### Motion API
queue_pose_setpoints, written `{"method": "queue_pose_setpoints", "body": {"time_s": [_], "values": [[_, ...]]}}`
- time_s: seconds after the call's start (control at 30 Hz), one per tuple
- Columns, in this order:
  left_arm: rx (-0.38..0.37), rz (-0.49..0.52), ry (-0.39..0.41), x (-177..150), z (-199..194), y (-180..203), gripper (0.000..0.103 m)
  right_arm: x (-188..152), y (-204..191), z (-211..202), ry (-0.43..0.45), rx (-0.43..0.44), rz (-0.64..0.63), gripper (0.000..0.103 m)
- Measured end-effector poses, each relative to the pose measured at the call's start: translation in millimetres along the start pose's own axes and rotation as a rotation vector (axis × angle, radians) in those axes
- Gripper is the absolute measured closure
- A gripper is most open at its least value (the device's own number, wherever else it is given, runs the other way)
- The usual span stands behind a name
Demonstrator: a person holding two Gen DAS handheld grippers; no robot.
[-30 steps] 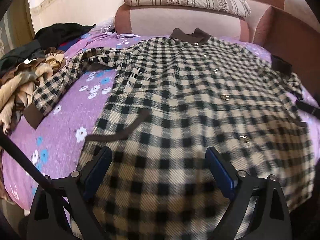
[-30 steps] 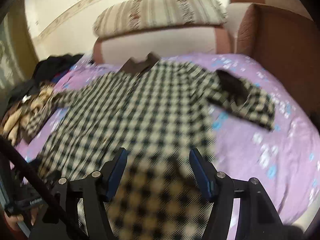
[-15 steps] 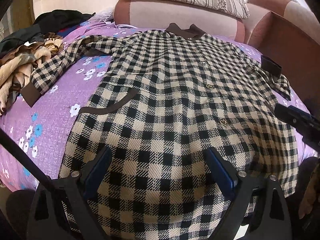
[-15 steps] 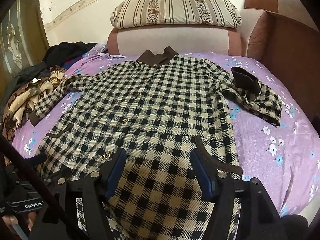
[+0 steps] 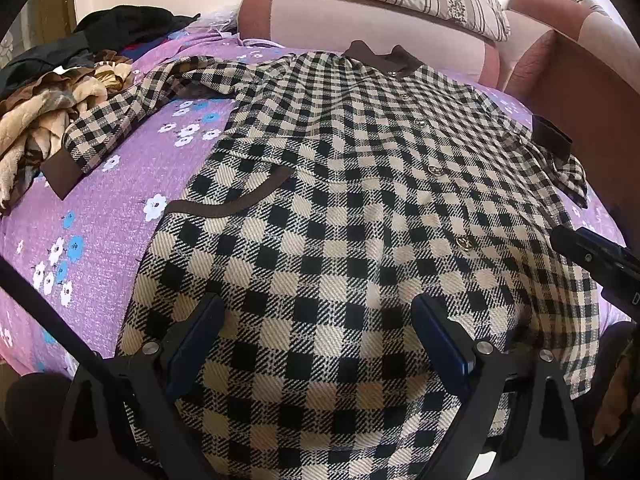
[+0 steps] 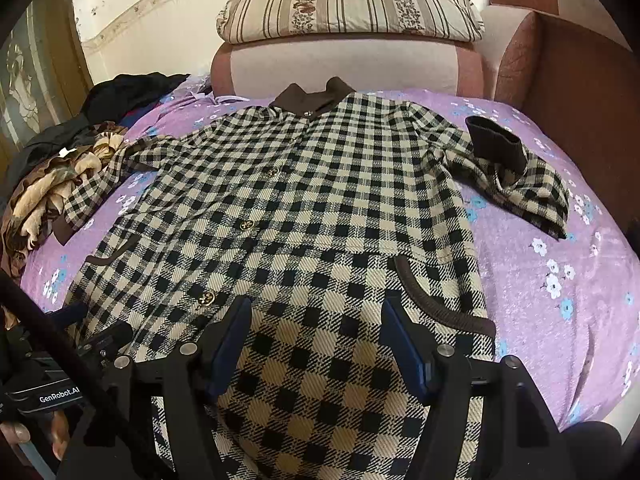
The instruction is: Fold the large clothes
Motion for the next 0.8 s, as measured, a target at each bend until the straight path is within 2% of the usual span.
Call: {"method": "queue_pose_setpoints", "body": {"time_s": [0.43, 0.67, 0.8], "values": [[0.015, 0.002, -0.005, 0, 5, -1, 0.009, -1, 16, 4, -0.008, -0.014, 0.039, 0.029], [0.033, 0.02, 0.03, 25, 10, 5, 0.009, 17, 67, -4, 0.039, -0.105, 0.109, 0.028], [0.045, 0.026, 0.05, 48, 18, 7, 0.009, 40, 107, -6, 0.082, -0.174, 0.128, 0.025]]}}
Point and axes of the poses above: each gripper's, at about its wrist camera, not at the fingertips, and z roughly the way its jaws point, y to its right, x to its top, the point moved 4 cm from there along z, roughly the way its jaws point, and after that the axes turned 3 degrees about -z, right-handed, at the moved point
